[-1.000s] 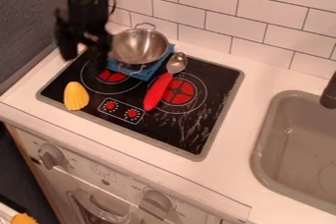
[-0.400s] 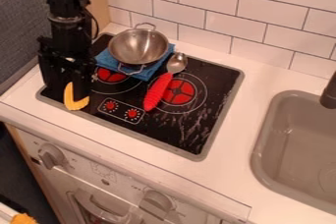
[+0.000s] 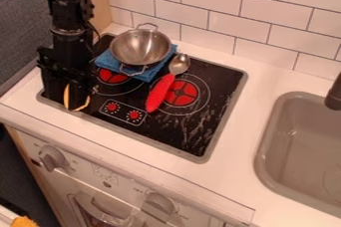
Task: Put the corn inside the silver pot
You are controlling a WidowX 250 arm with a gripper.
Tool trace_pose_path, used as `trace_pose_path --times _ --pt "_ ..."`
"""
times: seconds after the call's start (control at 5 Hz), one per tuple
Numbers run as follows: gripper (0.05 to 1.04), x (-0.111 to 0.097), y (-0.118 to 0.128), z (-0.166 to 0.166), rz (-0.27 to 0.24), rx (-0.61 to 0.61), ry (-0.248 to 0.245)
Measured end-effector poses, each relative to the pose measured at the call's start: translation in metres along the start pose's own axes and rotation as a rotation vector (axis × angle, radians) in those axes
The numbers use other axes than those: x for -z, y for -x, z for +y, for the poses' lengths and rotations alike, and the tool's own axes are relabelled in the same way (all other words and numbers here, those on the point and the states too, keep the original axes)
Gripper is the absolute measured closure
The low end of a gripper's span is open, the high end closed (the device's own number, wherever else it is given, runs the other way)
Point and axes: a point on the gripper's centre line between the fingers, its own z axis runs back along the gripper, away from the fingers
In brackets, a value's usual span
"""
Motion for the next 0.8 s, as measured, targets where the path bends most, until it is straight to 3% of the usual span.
trace_pose_path --times 0.2,0.4,0.6,0.8 --pt "0.557 0.001 -0.001 -0.008 -0.007 0.027 0.012" --pt "0.557 -0.010 -0.003 -0.016 -0.054 0.044 0.009" --pt "0.557 -0.042 -0.001 -0.017 -0.142 0.025 0.000" --pt "0.557 -0.065 -0.023 -0.034 -0.220 0.071 0.014"
